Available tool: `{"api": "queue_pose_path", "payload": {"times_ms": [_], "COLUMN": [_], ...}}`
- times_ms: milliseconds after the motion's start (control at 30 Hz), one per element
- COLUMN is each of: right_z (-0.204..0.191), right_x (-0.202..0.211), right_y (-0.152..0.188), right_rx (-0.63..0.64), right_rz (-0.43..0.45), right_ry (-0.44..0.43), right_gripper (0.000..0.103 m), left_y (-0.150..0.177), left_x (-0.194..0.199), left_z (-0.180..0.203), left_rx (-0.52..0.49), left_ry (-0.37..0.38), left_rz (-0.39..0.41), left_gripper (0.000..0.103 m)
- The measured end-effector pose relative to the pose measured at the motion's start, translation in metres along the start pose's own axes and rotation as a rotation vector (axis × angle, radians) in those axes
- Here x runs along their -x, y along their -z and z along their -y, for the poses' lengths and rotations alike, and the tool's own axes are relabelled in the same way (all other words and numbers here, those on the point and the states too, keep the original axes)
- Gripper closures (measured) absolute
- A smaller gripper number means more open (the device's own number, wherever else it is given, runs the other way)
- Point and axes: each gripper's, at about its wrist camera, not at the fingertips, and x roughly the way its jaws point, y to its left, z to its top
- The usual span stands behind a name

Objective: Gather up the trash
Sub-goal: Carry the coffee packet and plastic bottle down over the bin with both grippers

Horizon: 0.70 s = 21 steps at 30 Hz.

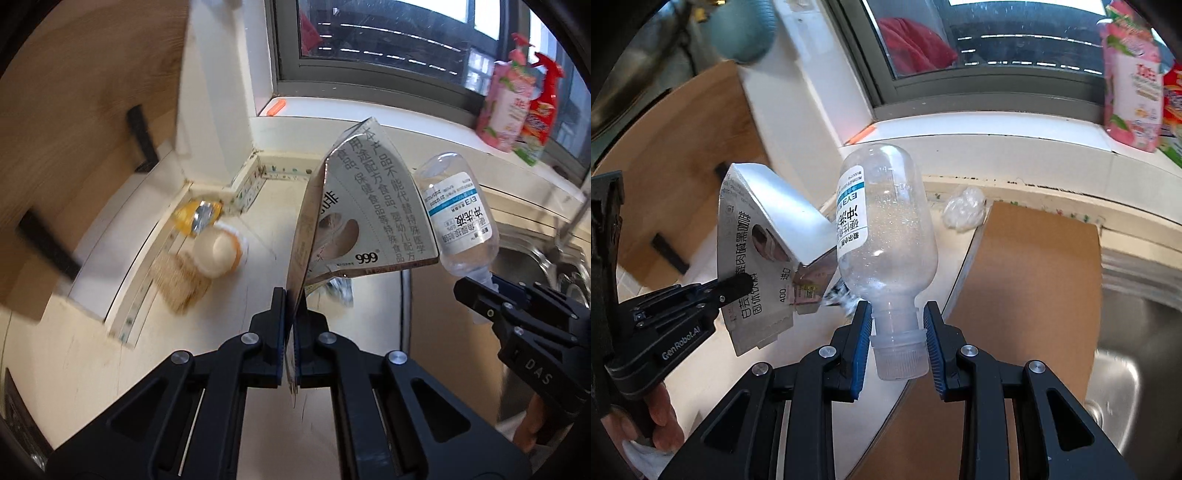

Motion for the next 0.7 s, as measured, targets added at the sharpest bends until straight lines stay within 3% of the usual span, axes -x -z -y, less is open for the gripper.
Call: {"api": "queue_pose_path", "payload": {"times_ms": [367,700], "right_z": [-0.084,-0.167], "right_x": [0.098,0.170], "right_y": [0.096,0.199], "right_rx": [-0.025,-0.054], "right_rz": [0.039,0.048], "right_ry": [0.033,0.054], "right_gripper": [0.075,0.075], "left_y": [0.086,0.184], "left_x": [0.104,0.178], "left_z": [-0.052,-0.102], "left_rx": [0.023,0.012], "left_ry": [0.153,0.241], "left_rz": [-0.011,-0.048], "left_gripper": [0.102,0.102]}}
